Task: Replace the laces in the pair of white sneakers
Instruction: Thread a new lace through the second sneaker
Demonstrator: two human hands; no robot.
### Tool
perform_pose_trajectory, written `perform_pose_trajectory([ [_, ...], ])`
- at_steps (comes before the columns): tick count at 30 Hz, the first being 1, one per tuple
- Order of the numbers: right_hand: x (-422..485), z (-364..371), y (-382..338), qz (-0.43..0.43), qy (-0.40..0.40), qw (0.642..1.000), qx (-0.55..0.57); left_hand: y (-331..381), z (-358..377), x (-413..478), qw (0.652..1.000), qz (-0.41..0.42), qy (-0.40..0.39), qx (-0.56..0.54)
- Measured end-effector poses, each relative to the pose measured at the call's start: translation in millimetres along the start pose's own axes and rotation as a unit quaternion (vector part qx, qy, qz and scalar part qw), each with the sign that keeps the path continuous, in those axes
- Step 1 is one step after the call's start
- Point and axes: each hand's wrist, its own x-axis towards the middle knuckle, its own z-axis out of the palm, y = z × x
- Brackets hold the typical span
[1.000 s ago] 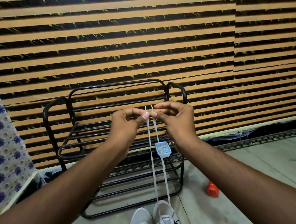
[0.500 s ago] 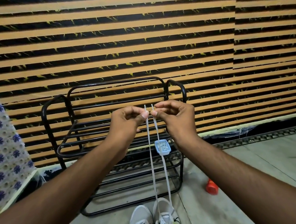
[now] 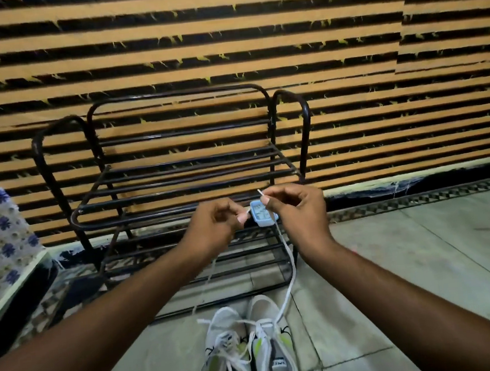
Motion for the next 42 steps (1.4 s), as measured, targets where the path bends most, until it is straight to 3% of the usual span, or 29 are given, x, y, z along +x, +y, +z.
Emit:
perform_pose_trajectory([
  [9, -36, 5, 110, 0.063, -0.063, 0.996, -0.029, -154, 34, -2, 0.981, -0.057, -0.057, 0.177],
  [17, -68, 7, 187, 0.095, -0.11, 0.988, -0.056, -227, 59, -14, 0.953, -0.09, -0.094, 0.275],
  [20, -79, 4, 204, 0.103, -0.127, 0.982, -0.089, -229, 65, -22, 0.951, -0.083, -0.104, 0.278],
  [24, -91, -3, 216, 0.107, -0.158, 0.973, -0.131, -210, 70, -42, 0.943, -0.009, -0.135, 0.305],
  [28, -102, -9, 224, 0.104, -0.182, 0.964, -0.165, -197, 76, -65, 0.923, 0.075, -0.233, 0.296],
  [31, -108, -10, 229, 0.117, -0.203, 0.956, -0.177, -196, 79, -69, 0.912, 0.093, -0.249, 0.311],
  [35, -116, -6, 232, 0.097, -0.247, 0.943, -0.2, -198, 80, -63, 0.913, 0.037, -0.236, 0.331],
  [42, -121, 2, 239, 0.086, -0.24, 0.943, -0.215, -208, 91, -65, 0.916, -0.09, -0.214, 0.326],
])
